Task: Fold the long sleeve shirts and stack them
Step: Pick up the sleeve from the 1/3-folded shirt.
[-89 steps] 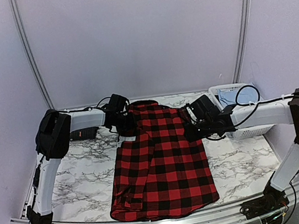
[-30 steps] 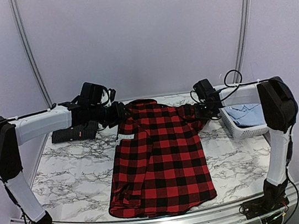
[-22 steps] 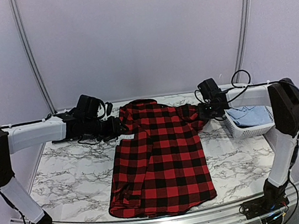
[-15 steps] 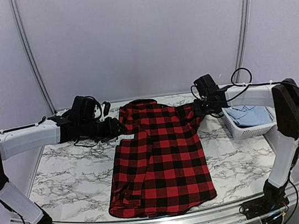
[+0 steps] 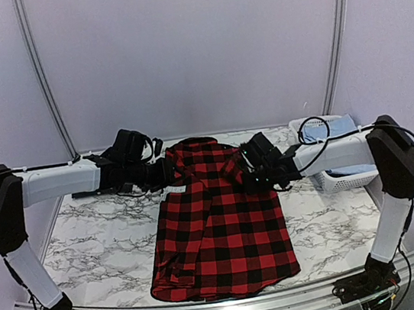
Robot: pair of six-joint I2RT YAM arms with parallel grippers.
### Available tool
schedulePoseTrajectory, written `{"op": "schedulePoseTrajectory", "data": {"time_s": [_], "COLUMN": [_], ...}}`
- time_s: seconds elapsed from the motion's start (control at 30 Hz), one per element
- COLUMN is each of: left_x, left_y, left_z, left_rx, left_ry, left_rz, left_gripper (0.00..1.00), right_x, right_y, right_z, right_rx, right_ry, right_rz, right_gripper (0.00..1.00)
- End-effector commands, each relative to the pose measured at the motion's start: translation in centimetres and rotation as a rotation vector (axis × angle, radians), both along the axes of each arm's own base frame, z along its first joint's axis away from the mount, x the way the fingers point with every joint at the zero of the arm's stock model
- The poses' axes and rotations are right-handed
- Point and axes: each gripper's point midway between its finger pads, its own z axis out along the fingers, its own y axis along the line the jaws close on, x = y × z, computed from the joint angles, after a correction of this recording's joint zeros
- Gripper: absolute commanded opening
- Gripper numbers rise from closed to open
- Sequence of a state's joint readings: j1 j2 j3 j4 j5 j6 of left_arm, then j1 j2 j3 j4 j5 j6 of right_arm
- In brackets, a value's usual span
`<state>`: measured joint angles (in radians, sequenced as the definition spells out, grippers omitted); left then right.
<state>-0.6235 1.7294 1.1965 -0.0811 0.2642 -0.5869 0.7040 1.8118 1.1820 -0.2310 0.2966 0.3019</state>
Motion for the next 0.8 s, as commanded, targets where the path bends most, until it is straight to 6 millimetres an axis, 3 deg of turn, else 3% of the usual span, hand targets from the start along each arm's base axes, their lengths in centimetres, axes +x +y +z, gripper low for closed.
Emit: {"op": "schedulePoseTrajectory", "data": {"time_s": [0.0,0.1,0.27,0.4,0.47,0.57,0.67,0.7,0.77], "left_x": [1.8,2.5,3.4,3.6,3.5,3.3,3.2,3.2,3.1], "left_y": [-1.6,-2.4,-3.5,-3.5,-3.4,-2.7,-1.7,-1.4,-1.0], "left_z": [-0.3,-1.2,-1.4,-1.4,-1.3,-1.3,-1.2,-1.1,-0.7], "left_rx": [-0.016,-0.014,-0.031,-0.025,-0.021,0.003,0.018,0.015,0.01], "left_ry": [0.002,0.027,0.039,0.029,0.023,0.01,0.002,0.002,-0.002], "left_rz": [-0.009,-0.021,-0.027,-0.028,-0.033,-0.036,-0.035,-0.035,-0.04], "left_gripper": [0.55,0.54,0.54,0.54,0.54,0.54,0.54,0.54,0.54], "right_x": [-1.0,-1.0,-0.3,1.2,2.2,4.1,7.2,8.4,10.9], "right_y": [-8.6,-10.7,-9.5,-9.0,-7.8,-5.3,-3.0,-2.5,-1.5], "right_z": [-2.3,-1.5,-0.8,2.2,4.3,5.8,4.7,2.9,1.8], "right_rx": [-0.031,0.017,0.034,0.026,0.035,0.038,0.038,0.032,0.048], "right_ry": [0.051,0.029,0.048,-0.013,-0.063,-0.111,-0.093,-0.065,-0.049], "right_rz": [-0.192,-0.206,-0.157,-0.143,-0.109,-0.064,-0.064,-0.072,-0.089], "right_gripper": [0.0,0.0,0.08,0.29,0.41,0.52,0.55,0.56,0.58]}}
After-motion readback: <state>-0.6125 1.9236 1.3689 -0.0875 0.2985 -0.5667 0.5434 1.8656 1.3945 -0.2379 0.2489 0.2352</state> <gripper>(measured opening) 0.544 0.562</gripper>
